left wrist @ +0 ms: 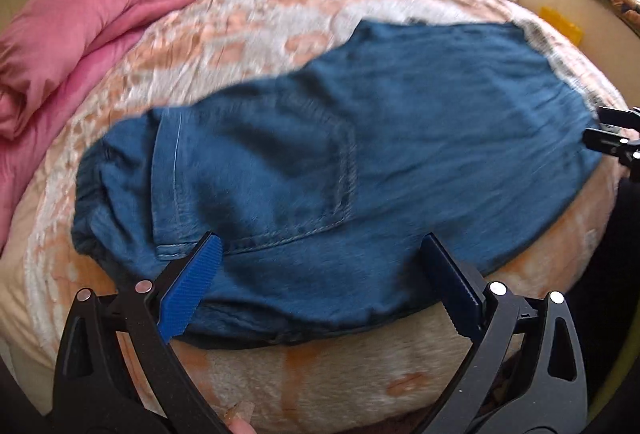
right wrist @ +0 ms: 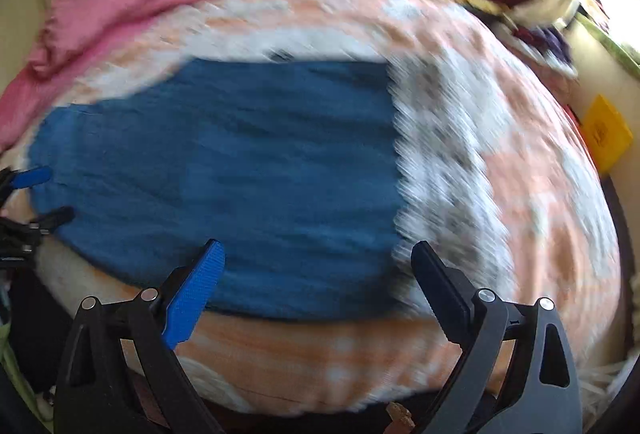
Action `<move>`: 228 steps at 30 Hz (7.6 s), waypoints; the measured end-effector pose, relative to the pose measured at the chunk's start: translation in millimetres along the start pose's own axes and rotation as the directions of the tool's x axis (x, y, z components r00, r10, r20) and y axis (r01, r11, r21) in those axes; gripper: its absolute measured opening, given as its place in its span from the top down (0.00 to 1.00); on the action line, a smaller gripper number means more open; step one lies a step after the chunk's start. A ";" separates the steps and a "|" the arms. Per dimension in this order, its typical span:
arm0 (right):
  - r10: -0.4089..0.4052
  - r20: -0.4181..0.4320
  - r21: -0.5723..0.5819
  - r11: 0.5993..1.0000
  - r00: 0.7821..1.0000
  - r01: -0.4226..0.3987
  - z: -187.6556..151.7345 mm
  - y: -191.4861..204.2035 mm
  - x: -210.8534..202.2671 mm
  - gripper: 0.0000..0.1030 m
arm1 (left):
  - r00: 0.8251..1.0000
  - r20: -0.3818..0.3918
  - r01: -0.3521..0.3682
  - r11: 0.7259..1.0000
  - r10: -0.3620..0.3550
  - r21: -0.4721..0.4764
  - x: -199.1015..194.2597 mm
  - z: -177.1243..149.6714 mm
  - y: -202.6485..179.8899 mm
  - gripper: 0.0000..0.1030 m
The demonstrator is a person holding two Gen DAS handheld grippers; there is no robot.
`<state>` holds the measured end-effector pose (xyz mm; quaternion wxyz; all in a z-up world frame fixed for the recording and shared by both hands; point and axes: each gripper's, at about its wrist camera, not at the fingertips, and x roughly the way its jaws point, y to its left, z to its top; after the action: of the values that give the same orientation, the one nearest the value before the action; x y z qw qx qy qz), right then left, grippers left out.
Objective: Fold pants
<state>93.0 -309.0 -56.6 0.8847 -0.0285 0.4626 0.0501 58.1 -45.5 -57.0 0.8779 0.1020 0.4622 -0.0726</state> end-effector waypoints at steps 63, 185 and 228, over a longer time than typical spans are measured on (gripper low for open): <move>0.069 0.123 0.314 0.944 0.990 -0.105 -19.9 -80.0 -34.4 0.07 | 0.944 0.027 0.301 0.892 -0.329 0.337 50.1 200.2 -178.8 0.09; 0.268 0.094 -0.095 0.961 0.959 -0.260 52.1 85.9 -0.5 0.31 | 0.947 0.180 0.302 0.927 -0.266 -0.222 1.7 103.4 46.2 0.32; 0.286 0.086 -0.236 0.937 0.954 -0.259 17.8 118.0 -23.7 0.34 | 0.928 -0.004 0.364 0.907 -0.374 -0.213 -17.1 -3.3 -4.2 0.90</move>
<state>80.5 -191.6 -27.4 0.8865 -0.0595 0.3999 0.2251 45.0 -48.2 -45.1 0.8435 -0.0781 0.4978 -0.1860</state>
